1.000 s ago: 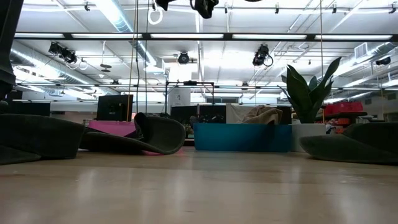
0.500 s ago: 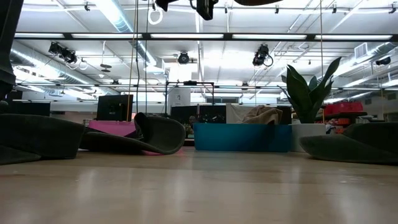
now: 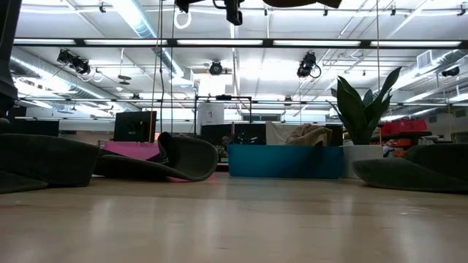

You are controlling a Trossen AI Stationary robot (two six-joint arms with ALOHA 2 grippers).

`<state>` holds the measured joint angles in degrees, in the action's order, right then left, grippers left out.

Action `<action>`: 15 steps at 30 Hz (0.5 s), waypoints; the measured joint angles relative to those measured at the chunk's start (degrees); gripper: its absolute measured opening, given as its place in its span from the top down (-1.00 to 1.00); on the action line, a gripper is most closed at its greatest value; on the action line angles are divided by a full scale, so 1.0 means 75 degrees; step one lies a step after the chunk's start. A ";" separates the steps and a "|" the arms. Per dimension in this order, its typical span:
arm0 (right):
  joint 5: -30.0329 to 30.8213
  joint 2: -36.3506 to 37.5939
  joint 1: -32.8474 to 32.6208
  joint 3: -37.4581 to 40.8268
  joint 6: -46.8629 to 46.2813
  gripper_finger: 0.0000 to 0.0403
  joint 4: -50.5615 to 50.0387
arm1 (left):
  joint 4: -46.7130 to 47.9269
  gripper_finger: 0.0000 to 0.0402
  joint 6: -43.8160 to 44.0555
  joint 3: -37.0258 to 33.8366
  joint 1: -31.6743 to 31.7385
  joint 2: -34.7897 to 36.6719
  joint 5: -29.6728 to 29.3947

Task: Pick & Place hat
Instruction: Put the light brown cap into the blue bin

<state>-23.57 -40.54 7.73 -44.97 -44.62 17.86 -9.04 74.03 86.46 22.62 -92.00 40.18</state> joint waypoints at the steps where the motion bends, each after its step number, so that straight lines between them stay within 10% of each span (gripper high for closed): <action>1: 0.0003 0.0113 0.0026 0.0000 -0.0039 -0.37 -0.0070 | 0.0014 0.94 -0.0111 0.0001 0.0062 0.0031 -0.0012; 15: 0.0756 0.1475 0.0544 -0.0003 -0.0190 -0.21 -0.2114 | 0.3056 0.94 -0.3135 0.0009 0.0499 0.0336 -0.1219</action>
<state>-17.90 -29.48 11.81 -44.99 -46.05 2.00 13.88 50.52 86.52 26.36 -89.48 31.04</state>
